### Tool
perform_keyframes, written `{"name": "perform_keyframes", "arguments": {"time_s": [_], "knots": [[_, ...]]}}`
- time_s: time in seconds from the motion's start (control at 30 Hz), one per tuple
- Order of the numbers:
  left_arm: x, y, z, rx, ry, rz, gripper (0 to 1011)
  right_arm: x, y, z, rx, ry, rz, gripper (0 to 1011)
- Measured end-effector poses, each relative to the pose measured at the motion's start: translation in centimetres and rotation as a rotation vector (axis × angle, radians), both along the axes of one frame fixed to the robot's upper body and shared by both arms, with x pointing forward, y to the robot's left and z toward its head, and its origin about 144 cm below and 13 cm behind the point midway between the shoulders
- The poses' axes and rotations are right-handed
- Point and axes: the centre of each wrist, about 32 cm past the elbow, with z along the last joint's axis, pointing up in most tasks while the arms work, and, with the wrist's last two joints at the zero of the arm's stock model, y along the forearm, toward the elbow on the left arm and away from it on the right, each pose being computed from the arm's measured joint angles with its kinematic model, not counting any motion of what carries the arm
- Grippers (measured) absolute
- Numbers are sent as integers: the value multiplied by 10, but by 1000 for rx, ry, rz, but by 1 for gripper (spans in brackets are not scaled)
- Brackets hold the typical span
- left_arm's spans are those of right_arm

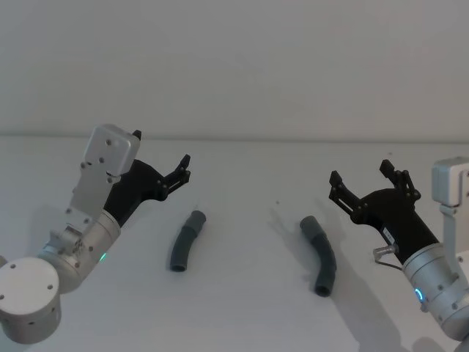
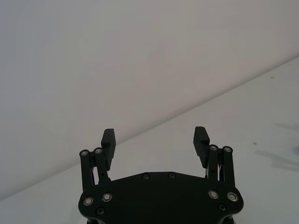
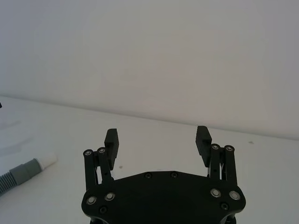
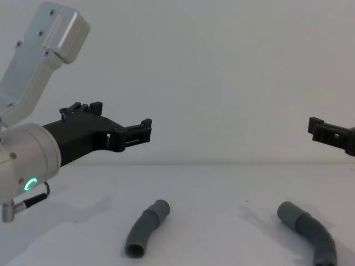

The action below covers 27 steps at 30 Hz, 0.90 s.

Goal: Use both hands to pick up one end of the pipe from the table, align the ends, and insert them.

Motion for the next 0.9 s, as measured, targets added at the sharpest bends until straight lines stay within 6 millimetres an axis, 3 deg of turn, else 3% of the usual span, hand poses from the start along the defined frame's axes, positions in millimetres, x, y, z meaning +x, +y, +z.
{"name": "perform_keyframes", "arguments": {"time_s": [0.9], "knots": [[0,0,0,0,0,0,1001,0,0,0,0,0,0,1000]]}}
